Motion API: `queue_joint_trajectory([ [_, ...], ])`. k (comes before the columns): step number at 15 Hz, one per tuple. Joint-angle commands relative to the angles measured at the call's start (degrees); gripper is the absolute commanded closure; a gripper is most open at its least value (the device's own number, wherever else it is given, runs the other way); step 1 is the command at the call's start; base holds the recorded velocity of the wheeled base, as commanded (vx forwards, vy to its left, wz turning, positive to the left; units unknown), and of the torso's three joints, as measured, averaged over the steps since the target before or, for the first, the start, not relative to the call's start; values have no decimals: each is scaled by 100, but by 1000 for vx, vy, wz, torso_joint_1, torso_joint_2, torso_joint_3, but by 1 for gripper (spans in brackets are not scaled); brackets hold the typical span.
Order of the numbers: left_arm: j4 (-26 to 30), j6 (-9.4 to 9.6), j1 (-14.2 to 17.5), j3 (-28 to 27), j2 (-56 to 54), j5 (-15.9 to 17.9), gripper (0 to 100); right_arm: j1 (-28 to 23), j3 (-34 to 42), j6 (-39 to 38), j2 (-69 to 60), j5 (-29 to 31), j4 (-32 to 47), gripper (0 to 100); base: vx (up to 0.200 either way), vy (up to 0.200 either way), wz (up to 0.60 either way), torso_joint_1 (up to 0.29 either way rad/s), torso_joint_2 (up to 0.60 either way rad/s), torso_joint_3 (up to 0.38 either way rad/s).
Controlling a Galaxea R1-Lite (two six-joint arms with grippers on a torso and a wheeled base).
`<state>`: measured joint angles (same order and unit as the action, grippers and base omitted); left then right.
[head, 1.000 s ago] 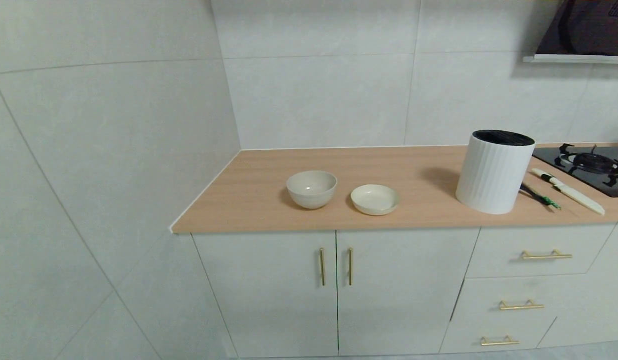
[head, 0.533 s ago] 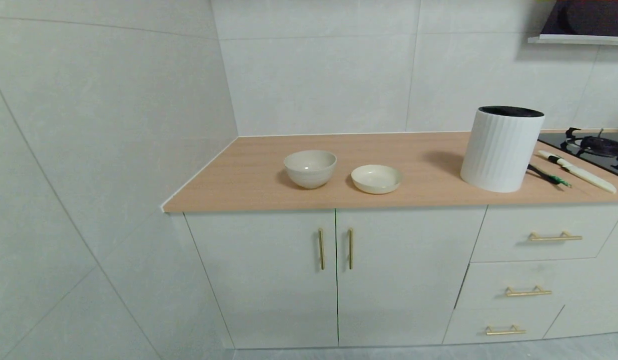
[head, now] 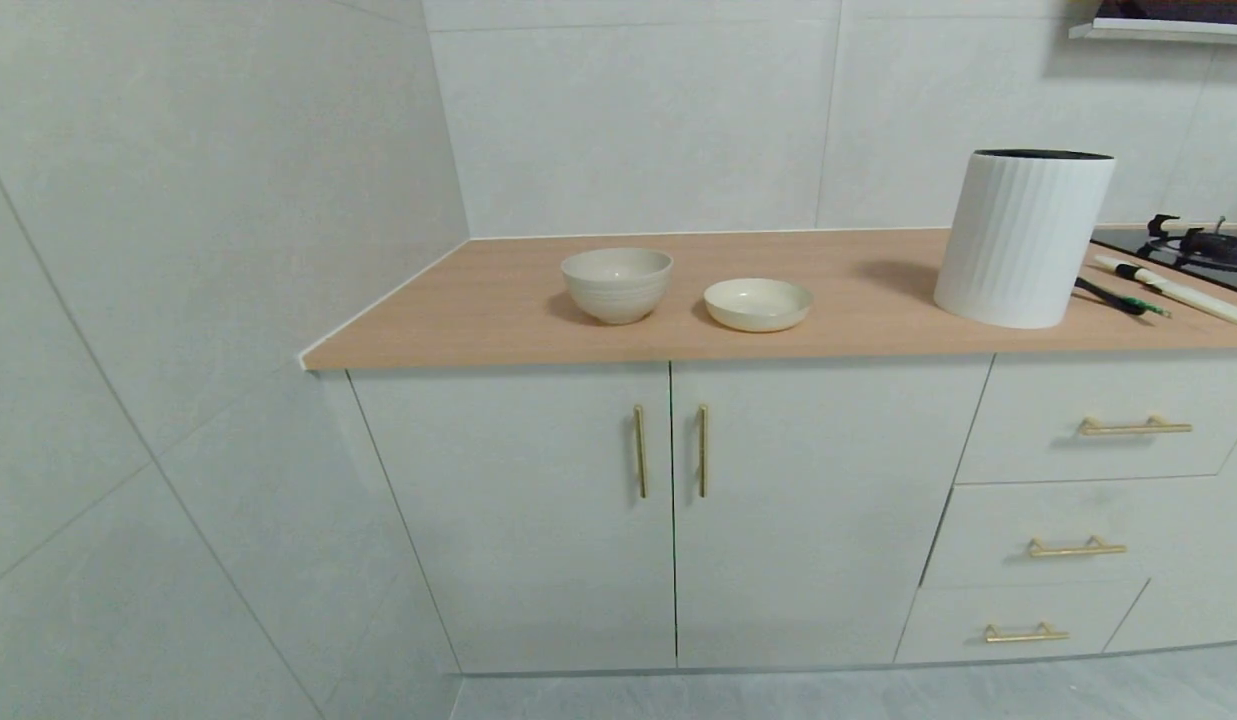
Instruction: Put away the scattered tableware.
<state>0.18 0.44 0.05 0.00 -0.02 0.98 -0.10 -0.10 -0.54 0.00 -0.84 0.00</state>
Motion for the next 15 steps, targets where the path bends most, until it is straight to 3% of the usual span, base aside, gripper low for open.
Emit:
queue_joint_trajectory([
  [1, -1, 0, 4, 0, 2, -1, 0, 1, 1, 1, 9, -4, 0, 0, 0, 0, 0, -154, 466, 305],
  [8, -1, -9, 4, 0, 2, -1, 0, 1, 1, 1, 9, -4, 0, 0, 0, 0, 0, -110, 417, 306],
  [15, -1, 0, 4, 0, 2, -1, 0, 1, 1, 1, 9, -4, 0, 0, 0, 0, 0, -10, 41, 30],
])
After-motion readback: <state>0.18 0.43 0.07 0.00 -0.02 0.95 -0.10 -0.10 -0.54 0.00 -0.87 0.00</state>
